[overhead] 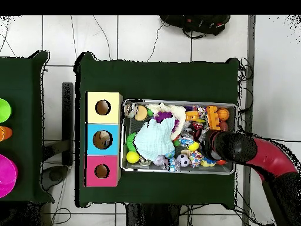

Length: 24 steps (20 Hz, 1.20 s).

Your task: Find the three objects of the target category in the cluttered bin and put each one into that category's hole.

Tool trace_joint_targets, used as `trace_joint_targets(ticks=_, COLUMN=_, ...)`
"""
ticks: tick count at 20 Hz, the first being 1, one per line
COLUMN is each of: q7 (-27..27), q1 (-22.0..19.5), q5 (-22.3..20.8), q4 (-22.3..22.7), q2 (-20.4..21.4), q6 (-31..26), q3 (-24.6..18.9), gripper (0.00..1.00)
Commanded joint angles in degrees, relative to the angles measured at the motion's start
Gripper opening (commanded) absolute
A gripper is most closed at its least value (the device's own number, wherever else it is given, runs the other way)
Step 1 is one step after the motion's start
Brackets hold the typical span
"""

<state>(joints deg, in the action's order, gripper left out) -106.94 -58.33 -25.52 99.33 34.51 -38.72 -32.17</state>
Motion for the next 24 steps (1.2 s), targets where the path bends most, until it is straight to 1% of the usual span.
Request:
trace_joint_targets(ticks=1, q7=2.46, q1=0.01, q5=-4.09, q4=6.5, q2=-3.49, q6=8.44, q3=-1.01, gripper=1.0)
trace_joint_targets(ticks=6, q7=4.46, q1=-1.36, q5=-4.73, q4=6.79, q2=-5.14, q6=9.2, q3=-1.12, gripper=1.0)
trace_joint_targets(ticks=10, q7=4.75, q1=-1.97, q5=-5.59, q4=7.48, q2=-6.41, q6=10.64, q3=-0.87, gripper=1.0)
trace_joint_targets(ticks=15, q7=4.89, q1=-2.94, q5=-8.01, q4=8.02, q2=-9.38, q6=13.4, q3=-0.51, gripper=1.0)
trace_joint_targets(ticks=18, q7=6.0, q1=-4.51, q5=-8.87, q4=8.48, q2=-9.93, q6=13.19, q3=-1.03, gripper=1.0)
trace_joint_targets(ticks=21, q7=7.64, q1=-6.87, q5=-8.91, q4=9.79, q2=-9.17, q6=11.99, q3=-2.13, gripper=1.0)
trace_joint_targets(ticks=24, q7=9.34, q1=-9.1, q5=-8.95, q4=10.02, q2=-9.69, q6=10.77, q3=-3.15, gripper=1.0)
